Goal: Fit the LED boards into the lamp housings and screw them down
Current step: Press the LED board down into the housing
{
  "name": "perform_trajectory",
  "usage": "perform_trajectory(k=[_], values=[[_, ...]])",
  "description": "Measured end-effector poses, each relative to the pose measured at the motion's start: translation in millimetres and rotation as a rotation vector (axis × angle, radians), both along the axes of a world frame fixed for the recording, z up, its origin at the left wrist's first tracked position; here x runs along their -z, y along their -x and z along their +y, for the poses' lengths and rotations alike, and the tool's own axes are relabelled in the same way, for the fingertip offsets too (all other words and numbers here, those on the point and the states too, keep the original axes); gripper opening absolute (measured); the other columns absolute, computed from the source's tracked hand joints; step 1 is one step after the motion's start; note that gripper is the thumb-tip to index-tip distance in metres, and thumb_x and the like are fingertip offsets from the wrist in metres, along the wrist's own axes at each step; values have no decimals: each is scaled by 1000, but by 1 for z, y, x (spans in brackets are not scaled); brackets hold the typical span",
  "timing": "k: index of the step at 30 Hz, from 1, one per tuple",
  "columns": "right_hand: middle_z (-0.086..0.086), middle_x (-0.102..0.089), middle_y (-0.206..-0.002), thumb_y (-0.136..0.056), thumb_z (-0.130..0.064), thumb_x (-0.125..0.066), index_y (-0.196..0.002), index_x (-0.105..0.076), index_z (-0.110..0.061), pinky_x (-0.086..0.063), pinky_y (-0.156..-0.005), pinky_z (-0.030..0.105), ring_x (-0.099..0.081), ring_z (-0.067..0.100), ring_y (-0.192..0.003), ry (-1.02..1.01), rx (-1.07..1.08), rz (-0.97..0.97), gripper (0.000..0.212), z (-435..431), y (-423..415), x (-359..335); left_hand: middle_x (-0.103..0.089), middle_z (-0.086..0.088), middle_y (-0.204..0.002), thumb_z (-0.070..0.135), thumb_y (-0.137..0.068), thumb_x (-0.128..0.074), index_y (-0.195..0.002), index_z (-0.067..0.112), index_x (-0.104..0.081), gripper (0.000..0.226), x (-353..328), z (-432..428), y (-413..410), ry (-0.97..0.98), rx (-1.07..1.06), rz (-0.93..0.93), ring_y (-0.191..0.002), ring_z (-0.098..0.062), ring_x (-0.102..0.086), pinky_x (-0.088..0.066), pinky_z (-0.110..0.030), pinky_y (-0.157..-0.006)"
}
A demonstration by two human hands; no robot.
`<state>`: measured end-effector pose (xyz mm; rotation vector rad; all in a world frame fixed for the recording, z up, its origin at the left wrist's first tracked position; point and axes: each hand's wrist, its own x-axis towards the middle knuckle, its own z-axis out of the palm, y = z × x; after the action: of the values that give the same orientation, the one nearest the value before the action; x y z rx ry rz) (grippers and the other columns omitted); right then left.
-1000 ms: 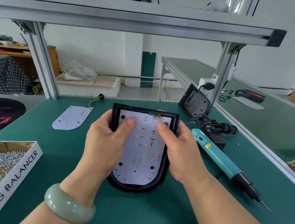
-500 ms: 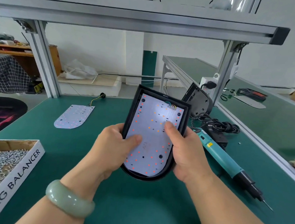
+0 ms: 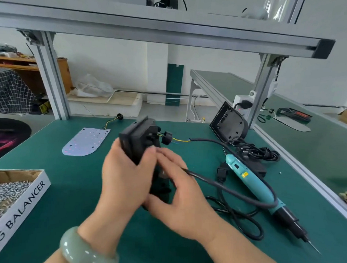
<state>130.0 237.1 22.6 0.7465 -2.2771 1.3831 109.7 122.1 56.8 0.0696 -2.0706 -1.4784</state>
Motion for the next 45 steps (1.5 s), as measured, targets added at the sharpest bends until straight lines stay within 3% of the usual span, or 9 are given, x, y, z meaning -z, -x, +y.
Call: perform_trajectory(k=[5,10,15,21,24,29,36,40,45], values=[[1,-63,-107,-86,-5,-58,-110,-68,-9,-36,-95,10,-55,-8,-99,197,426,307,26,19,14,-12,-69,18,-74,30,-72,-73,-83,27,-67,13,1,-23,0,-64,186,-25,-62,8,-59,-40,-4,-51],[-31,-57,-102,-96,-18,-55,-127,-59,-24,-34,-87,1,-52,-14,-100,64,301,-14,32,27,18,-15,-73,18,-84,27,-63,-68,-89,41,-69,30,5,-28,5,-91,363,-12,-76,2,-66,-50,-11,-68],[-13,-62,-61,-93,-37,-47,-77,-62,-33,-39,-58,8,-54,-3,-58,64,50,-257,23,30,9,-22,-74,16,-91,21,-66,-69,-87,49,-68,35,13,-42,19,-108,488,31,-84,-1,-67,-51,-11,-74],[-12,-55,-44,-98,-36,-48,-67,-61,-10,-40,-44,16,-46,3,-39,-22,219,-396,42,23,5,-18,-68,17,-98,25,-77,-78,-106,32,-61,35,29,-36,34,-93,140,-126,-94,-1,-62,-43,-13,-76],[-7,-55,-45,-96,-36,-48,-68,-61,-10,-46,-49,28,-47,9,-41,24,274,-370,41,16,6,-17,-66,9,-86,45,-78,-71,-98,16,-61,36,29,-30,24,54,-46,-327,-80,-10,-62,-44,-22,-65],[0,-51,-55,-96,-32,-46,-62,-43,-14,-37,-50,35,-44,16,-50,-199,303,-222,38,12,4,-20,-75,-5,-85,39,-98,-42,-80,19,-75,42,26,-2,-14,-190,730,-460,-80,-15,-71,-58,-29,-71],[-5,-58,-75,-102,-39,-25,-122,-50,-29,-36,-56,34,-50,21,-65,-530,339,-55,34,6,-2,-18,-63,-5,-69,41,-94,-50,-68,12,-72,45,23,11,-4,-553,458,-386,-69,-16,-56,-49,-35,-71],[-7,-39,-60,-100,-30,-30,-99,-48,-21,-18,-45,30,-33,15,-49,-674,378,-25,20,6,-2,-21,-74,-5,-97,42,-94,-49,-88,22,-78,36,22,17,-10,-503,526,-458,-97,-18,-64,-46,-43,-100],[10,-65,-79,-100,-32,-30,-78,-37,-24,-27,-56,33,-37,25,-60,-625,278,13,24,-2,-4,-31,-70,-5,-70,29,-97,-51,-63,11,-69,42,5,21,-2,-934,500,-471,-69,-18,-68,-54,-32,-71]])
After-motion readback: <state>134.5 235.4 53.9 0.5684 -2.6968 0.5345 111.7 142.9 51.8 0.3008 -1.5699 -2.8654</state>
